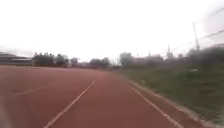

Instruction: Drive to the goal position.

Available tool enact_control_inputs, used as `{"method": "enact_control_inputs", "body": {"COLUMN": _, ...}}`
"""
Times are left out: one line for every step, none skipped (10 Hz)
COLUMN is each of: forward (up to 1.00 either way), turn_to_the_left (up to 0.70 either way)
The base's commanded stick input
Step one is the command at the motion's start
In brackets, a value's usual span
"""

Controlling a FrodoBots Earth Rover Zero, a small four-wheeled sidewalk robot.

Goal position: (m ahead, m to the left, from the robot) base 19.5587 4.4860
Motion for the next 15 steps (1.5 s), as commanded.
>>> {"method": "enact_control_inputs", "body": {"forward": 0.70, "turn_to_the_left": 0.12}}
{"method": "enact_control_inputs", "body": {"forward": 0.70, "turn_to_the_left": 0.03}}
{"method": "enact_control_inputs", "body": {"forward": 0.70, "turn_to_the_left": 0.00}}
{"method": "enact_control_inputs", "body": {"forward": 0.70, "turn_to_the_left": 0.00}}
{"method": "enact_control_inputs", "body": {"forward": 0.70, "turn_to_the_left": 0.13}}
{"method": "enact_control_inputs", "body": {"forward": 0.70, "turn_to_the_left": -0.05}}
{"method": "enact_control_inputs", "body": {"forward": 0.70, "turn_to_the_left": -0.17}}
{"method": "enact_control_inputs", "body": {"forward": 0.70, "turn_to_the_left": -0.23}}
{"method": "enact_control_inputs", "body": {"forward": 0.70, "turn_to_the_left": -0.07}}
{"method": "enact_control_inputs", "body": {"forward": 0.70, "turn_to_the_left": 0.09}}
{"method": "enact_control_inputs", "body": {"forward": 0.70, "turn_to_the_left": 0.08}}
{"method": "enact_control_inputs", "body": {"forward": 0.70, "turn_to_the_left": 0.05}}
{"method": "enact_control_inputs", "body": {"forward": 0.70, "turn_to_the_left": 0.10}}
{"method": "enact_control_inputs", "body": {"forward": 0.70, "turn_to_the_left": 0.14}}
{"method": "enact_control_inputs", "body": {"forward": 0.70, "turn_to_the_left": 0.11}}
